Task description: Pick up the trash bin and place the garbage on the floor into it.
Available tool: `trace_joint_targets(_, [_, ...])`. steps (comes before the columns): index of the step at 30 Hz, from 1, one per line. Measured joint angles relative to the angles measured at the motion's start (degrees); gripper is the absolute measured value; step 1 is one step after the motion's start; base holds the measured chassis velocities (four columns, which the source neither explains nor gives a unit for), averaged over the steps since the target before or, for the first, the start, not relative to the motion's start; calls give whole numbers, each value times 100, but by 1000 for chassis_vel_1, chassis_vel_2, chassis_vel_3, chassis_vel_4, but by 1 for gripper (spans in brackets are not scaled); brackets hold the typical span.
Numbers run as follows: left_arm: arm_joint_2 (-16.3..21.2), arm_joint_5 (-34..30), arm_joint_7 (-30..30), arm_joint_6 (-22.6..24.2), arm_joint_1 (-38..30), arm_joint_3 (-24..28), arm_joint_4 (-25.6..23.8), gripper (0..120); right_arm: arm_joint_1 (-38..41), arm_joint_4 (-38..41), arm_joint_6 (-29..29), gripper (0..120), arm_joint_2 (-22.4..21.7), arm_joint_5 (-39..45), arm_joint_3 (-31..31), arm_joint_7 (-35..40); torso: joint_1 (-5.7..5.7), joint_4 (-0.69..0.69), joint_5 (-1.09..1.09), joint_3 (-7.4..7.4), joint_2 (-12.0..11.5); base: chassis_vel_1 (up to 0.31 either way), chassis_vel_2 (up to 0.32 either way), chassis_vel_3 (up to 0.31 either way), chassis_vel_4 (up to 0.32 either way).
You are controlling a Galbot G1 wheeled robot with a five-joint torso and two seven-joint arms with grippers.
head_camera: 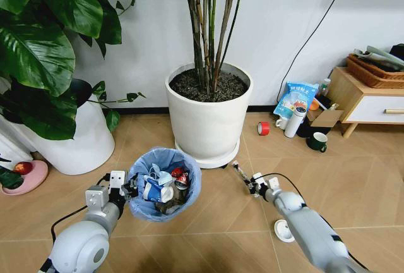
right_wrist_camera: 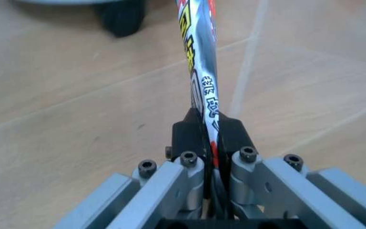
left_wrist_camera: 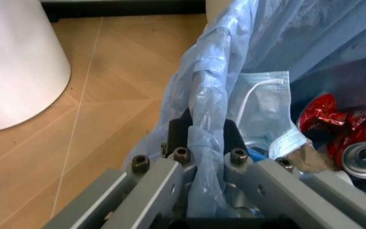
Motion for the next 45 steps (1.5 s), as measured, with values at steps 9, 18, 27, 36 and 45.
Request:
trace_joint_targets(9, [97,-21,14,-40,40,65,9,0,-783,1758,-158,0,-386,340,822,399,0,3,-6,-1,1,0,0,0,0])
trace_joint_targets(18, [274,-264,155,-93,-293,335,358,0,-2268,4559,-351,0,-807,751,1599,658,0,0,-3,-1,1,0,0,0,0])
trace_joint_targets(27, [382,-579,604,-297,-1238,677,903,0,-1465,5951,-782,0,-891,1394,753,899,0,3,-6,0,0,0,0,0,0])
trace_joint_targets(36, [370,-706,869,-315,-1835,1200,1265,0,-353,6199,-877,0,-849,1941,-411,930,0,3,-7,1,0,0,0,0,0])
trace_joint_targets(45, [314,-948,785,-198,-2366,1621,1555,0,70,5886,-900,0,-494,1966,-1305,1034,1,2,-3,1,0,0,0,0,0])
